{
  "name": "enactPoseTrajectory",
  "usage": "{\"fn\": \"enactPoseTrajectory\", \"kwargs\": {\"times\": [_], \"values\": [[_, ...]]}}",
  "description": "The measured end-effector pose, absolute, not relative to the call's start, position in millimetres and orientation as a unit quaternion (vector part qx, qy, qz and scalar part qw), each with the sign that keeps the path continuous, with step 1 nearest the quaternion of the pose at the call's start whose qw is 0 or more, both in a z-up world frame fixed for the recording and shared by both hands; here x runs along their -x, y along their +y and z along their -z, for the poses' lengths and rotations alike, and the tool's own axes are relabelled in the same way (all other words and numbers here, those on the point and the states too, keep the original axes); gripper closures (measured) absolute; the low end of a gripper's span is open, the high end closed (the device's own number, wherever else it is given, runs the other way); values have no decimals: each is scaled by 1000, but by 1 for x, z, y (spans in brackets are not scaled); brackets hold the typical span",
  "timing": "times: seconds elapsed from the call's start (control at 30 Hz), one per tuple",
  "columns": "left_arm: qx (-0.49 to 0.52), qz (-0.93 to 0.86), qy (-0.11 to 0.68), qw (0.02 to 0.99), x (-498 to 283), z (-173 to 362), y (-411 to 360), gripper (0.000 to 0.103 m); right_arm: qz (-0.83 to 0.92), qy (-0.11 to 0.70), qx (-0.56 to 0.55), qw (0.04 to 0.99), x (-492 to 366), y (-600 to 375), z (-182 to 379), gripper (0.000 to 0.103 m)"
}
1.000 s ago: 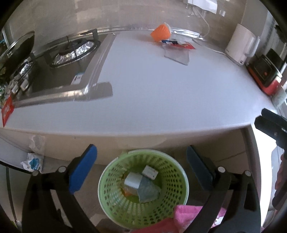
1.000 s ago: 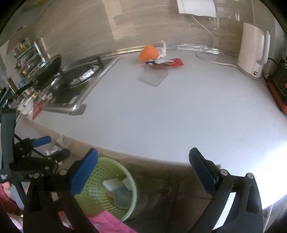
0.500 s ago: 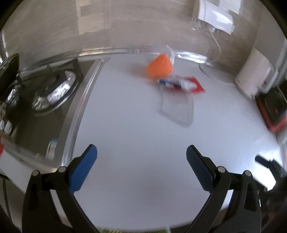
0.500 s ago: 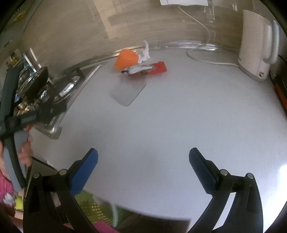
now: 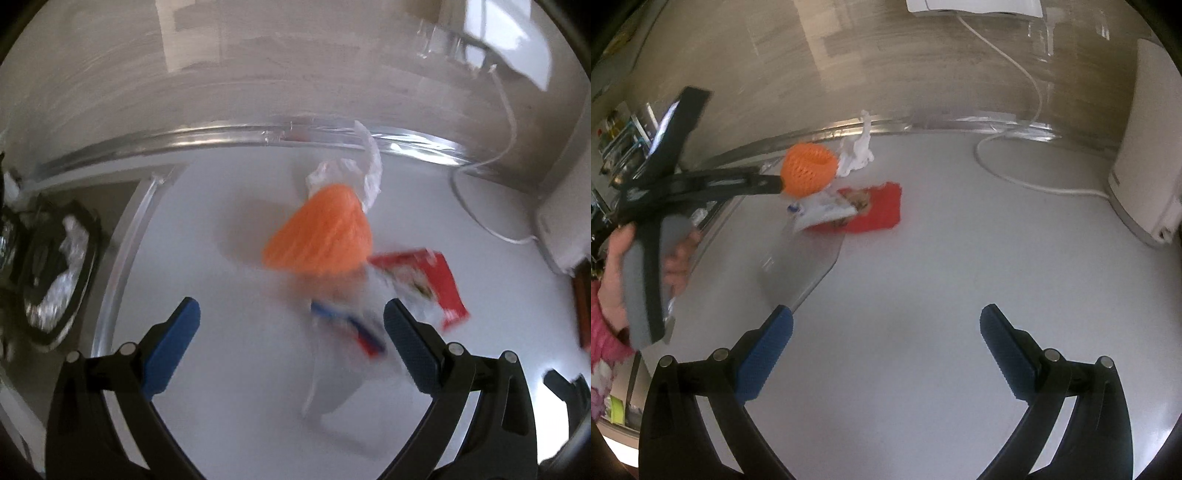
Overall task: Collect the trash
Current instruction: 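Grasp the orange mesh net with the left tool while the right grasps the white plastic bag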
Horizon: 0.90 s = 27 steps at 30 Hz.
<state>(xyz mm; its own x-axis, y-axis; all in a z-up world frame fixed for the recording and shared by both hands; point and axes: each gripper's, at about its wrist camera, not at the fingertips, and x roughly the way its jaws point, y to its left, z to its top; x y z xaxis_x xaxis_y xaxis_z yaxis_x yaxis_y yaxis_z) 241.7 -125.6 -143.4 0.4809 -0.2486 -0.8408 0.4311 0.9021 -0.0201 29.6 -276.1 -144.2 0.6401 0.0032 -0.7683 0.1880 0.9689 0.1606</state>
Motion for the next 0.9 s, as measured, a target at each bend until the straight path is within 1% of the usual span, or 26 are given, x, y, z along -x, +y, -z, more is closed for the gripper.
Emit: {"fn": "enactPoseTrajectory", "kwargs": {"times": [0.2, 0.27, 0.3, 0.33, 0.4, 0.43, 0.5, 0.63, 0.9], "values": [[-115, 173, 484, 850, -284, 163, -155, 8, 39, 419, -127, 898, -52, -295, 152, 2], [-120, 175, 482, 850, -288, 166, -157, 23, 33, 418, -127, 899, -62, -299, 154, 2], [-123, 179, 486, 847, -290, 169, -159, 41, 30, 417, -125, 900, -68, -301, 153, 2], [-127, 182, 493, 841, -293, 172, -158, 55, 26, 415, -123, 901, -76, -303, 153, 2], [-124, 193, 502, 834, -297, 178, -158, 64, 19, 412, -122, 903, -90, -306, 151, 2], [-125, 193, 501, 834, -298, 180, -158, 71, 15, 409, -123, 904, -97, -308, 149, 2], [-126, 193, 500, 834, -301, 182, -156, 78, 3, 403, -125, 907, -117, -312, 145, 2], [-123, 195, 490, 841, -302, 178, -144, 81, -14, 398, -109, 911, -159, -317, 141, 2], [-114, 187, 463, 859, -277, 140, -107, 81, -53, 439, -106, 890, -264, -317, 156, 3]]}}
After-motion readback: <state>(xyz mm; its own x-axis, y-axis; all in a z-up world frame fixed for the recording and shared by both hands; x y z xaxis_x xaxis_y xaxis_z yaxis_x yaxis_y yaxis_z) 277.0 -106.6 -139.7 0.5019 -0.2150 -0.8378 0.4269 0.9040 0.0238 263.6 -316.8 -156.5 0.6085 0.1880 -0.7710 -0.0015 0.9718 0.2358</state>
